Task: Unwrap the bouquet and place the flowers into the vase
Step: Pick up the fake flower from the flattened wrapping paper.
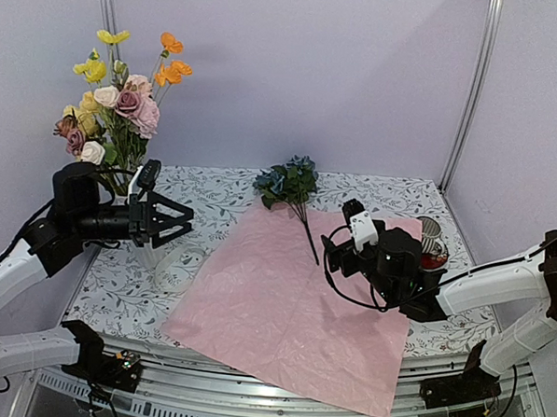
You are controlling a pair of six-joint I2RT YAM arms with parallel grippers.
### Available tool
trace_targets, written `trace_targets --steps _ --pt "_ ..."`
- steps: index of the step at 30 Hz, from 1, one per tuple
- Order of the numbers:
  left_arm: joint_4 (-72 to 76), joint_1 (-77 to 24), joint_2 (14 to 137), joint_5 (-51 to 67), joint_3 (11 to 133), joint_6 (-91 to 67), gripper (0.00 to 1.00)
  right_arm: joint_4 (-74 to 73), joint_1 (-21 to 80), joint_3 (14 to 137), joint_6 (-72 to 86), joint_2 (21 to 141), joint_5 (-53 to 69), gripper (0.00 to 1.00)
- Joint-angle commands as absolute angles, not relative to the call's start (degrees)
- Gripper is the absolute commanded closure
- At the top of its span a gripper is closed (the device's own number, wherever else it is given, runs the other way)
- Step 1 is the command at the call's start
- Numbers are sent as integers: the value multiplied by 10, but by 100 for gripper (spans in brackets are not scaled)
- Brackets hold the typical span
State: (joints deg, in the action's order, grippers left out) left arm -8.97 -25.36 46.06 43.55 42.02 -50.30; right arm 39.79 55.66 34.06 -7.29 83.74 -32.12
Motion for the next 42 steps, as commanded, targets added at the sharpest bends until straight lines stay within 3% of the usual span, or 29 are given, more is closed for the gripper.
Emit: trace_targets --steps 1,18,22,31,42 --pt "-24 -250 454 482 395 -537 22 372 543 357 -46 842 -291 7" --pt "-10 -250 442 500 370 -499 10 186 474 495 79 959 -163 7" --pt "-23 -250 450 486 366 -488 2 125 467 548 95 1003 -136 8" --pt "-73 -250 477 456 359 -467 2 6 450 666 122 1093 -106 9" --pt "-181 -249 515 321 391 -456 2 -93 420 772 164 1168 -57 15"
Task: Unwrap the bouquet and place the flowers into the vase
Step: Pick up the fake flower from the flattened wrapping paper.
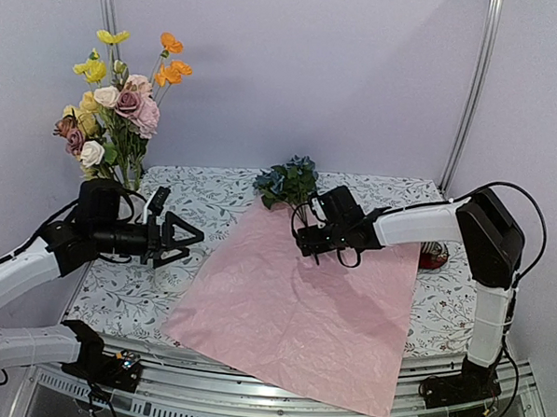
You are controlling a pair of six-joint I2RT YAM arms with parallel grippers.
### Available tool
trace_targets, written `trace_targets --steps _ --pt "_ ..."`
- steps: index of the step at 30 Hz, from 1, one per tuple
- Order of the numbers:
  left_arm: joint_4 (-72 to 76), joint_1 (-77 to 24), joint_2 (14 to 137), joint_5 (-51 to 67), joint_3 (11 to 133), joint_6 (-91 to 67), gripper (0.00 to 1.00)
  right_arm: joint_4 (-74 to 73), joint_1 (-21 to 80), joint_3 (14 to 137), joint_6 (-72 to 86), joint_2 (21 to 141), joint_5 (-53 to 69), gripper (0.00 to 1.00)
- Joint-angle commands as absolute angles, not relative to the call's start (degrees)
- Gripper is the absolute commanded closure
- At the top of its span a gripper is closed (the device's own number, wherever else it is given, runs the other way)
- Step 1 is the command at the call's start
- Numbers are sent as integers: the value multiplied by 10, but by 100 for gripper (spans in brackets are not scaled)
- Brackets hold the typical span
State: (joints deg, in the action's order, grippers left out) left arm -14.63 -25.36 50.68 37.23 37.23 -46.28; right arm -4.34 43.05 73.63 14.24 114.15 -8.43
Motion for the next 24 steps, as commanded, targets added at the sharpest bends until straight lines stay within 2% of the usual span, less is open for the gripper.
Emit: trace_targets --steps 1,9,19,24 --pt "-181 -249 520 320 391 -457 2 -98 418 779 166 1173 -56 16" --pt "-180 -248 533 312 401 -431 2 -138 409 837 178 1208 -51 25" --pt "-123 -245 474 277 379 -413 2 -146 399 873 183 1243 -39 28" --pt "-142 -239 489 288 383 -399 2 -163 399 898 182 1270 -39 29"
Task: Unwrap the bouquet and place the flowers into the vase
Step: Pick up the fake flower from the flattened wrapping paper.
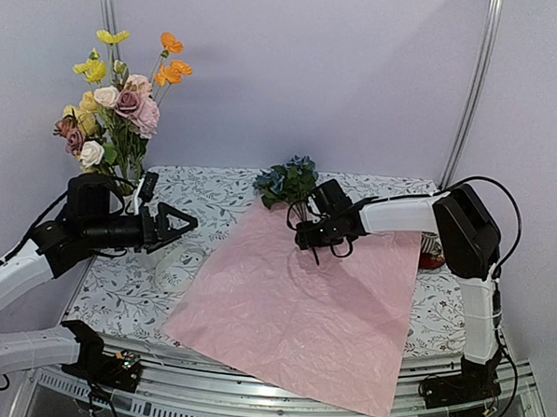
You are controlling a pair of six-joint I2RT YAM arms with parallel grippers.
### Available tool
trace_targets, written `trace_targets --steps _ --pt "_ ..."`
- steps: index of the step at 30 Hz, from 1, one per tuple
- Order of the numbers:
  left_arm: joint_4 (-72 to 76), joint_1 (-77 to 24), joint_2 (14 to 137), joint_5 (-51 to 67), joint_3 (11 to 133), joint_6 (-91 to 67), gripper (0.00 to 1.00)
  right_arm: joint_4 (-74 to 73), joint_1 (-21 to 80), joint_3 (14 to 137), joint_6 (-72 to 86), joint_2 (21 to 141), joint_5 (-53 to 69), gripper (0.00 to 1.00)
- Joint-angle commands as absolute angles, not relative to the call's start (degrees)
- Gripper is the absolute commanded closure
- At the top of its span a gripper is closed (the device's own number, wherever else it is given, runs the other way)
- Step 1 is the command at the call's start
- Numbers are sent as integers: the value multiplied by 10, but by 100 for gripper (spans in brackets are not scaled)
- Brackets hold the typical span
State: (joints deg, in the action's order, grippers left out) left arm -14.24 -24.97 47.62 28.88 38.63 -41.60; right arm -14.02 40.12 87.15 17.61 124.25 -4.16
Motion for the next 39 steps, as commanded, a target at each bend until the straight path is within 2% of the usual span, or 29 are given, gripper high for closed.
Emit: trace_targets --steps 1,5,8,13,17,19,21,29,39 --pt "-144 -239 493 289 383 -399 2 -165 399 899 182 1273 -39 29" --pt "-140 -239 492 283 378 -397 2 -168 398 899 184 1282 -38 33" --pt "-152 -239 496 272 381 -389 2 -173 398 899 184 1287 -34 41" --pt "-146 -239 497 276 377 -383 2 -173 398 898 185 1285 -19 65" --pt "-133 -239 492 286 370 -385 2 -162 398 890 186 1257 -21 79" --pt "-133 -239 491 286 370 -383 2 -149 398 877 187 1234 -23 92" --pt "-132 -239 490 289 370 -383 2 -134 399 861 188 1209 -29 96" --pt "-116 -239 492 323 367 -378 2 -56 398 770 187 1085 -41 97" --pt "-20 -268 501 342 353 -414 2 129 398 579 158 879 70 97"
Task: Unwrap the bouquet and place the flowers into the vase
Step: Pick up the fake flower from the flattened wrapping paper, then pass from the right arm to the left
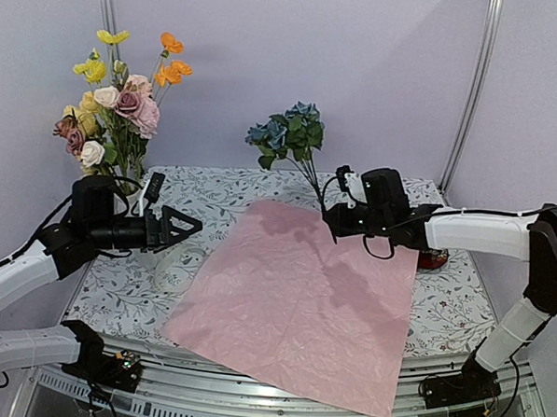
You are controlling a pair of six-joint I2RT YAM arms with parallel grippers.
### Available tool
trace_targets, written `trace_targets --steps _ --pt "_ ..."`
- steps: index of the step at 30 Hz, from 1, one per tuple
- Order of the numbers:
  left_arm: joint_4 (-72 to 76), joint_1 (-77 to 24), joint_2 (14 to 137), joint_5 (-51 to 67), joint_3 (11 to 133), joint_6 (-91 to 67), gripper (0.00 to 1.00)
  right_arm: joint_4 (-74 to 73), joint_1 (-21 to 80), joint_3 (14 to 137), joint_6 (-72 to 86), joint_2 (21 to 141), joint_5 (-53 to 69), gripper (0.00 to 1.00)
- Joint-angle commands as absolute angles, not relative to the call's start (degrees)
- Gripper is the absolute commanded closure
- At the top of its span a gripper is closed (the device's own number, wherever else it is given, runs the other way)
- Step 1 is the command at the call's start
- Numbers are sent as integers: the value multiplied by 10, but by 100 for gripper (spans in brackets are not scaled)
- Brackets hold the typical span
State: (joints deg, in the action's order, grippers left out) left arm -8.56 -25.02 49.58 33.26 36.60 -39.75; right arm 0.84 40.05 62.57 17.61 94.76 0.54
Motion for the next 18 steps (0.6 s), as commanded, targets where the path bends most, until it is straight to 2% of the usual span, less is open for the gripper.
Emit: trace_targets --steps 1,5,9,14,18 --pt "-4 -280 503 335 351 -418 2 156 399 557 157 858 90 97" --pt "76 -338 518 298 353 -430 2 274 402 473 160 773 160 96" --pt "154 -398 544 261 365 -424 2 322 425 438 147 717 185 96" --pt "287 -485 578 185 370 -386 5 342 478 435 122 691 188 96" --pt "321 -525 620 140 407 -352 10 376 510 431 130 692 198 96"
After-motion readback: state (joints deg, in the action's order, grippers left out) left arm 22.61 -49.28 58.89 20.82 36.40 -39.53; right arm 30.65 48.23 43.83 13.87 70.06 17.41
